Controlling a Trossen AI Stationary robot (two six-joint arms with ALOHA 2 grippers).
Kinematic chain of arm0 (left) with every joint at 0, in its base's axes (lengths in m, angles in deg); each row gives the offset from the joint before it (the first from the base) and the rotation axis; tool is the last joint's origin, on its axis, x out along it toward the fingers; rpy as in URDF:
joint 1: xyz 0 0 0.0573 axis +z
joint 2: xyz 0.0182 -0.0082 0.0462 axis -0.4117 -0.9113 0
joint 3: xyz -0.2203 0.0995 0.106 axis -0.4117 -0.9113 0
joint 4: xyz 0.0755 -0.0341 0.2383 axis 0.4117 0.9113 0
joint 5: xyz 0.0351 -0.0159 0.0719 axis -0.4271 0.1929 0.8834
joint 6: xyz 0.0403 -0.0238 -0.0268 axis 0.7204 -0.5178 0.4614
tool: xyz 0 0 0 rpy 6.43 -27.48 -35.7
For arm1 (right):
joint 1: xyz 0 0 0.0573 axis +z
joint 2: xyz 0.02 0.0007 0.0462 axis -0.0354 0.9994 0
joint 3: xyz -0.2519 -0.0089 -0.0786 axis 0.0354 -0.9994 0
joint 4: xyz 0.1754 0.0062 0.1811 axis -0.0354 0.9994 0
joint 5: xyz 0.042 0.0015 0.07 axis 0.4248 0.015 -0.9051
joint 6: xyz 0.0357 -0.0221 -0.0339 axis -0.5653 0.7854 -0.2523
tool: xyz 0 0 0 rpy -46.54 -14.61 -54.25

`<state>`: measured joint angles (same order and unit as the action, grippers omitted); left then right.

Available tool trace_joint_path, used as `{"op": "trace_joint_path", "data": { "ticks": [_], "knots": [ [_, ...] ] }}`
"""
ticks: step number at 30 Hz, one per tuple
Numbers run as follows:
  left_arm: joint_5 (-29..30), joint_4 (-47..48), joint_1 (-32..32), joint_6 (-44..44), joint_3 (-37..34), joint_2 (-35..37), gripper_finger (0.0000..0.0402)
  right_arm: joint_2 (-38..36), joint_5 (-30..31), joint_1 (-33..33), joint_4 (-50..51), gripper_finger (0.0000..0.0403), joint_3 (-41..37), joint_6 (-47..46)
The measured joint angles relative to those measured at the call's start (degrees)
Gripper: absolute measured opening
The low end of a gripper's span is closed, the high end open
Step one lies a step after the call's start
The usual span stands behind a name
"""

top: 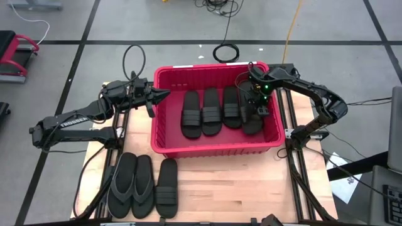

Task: Pick and place slides into bin
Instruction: Put the black slide into the red bin

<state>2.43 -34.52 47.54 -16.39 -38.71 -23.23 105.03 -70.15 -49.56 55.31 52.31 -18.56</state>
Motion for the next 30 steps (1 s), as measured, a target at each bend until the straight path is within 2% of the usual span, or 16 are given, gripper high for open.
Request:
{"op": "trace_joint_path", "data": {
  "ticks": [6, 17, 23, 30],
  "knots": [
    [0.0, 0.0, 0.0, 0.1, 0.0, 0.0, 0.0024, 0.0, 0.5, 0.0, -0.4, 0.0198, 0.0, 0.0],
    [0.0, 0.5, 0.0, 0.1, 0.0, 0.0, 0.0024, -2.7, 6.3, -0.1, -3.4, 0.023, 0.0, -0.2],
    [-0.3, 1.1, 0.0, 0.6, 0.0, 0.0, 0.0024, -4.4, 6.3, -0.1, -4.6, 0.0236, 0.1, -0.1],
    [-0.4, 1.2, 0.0, 0.9, 0.0, 0.0, 0.0024, -4.3, 5.8, -0.4, -3.5, 0.0234, 0.1, -5.2]
  ]
}}
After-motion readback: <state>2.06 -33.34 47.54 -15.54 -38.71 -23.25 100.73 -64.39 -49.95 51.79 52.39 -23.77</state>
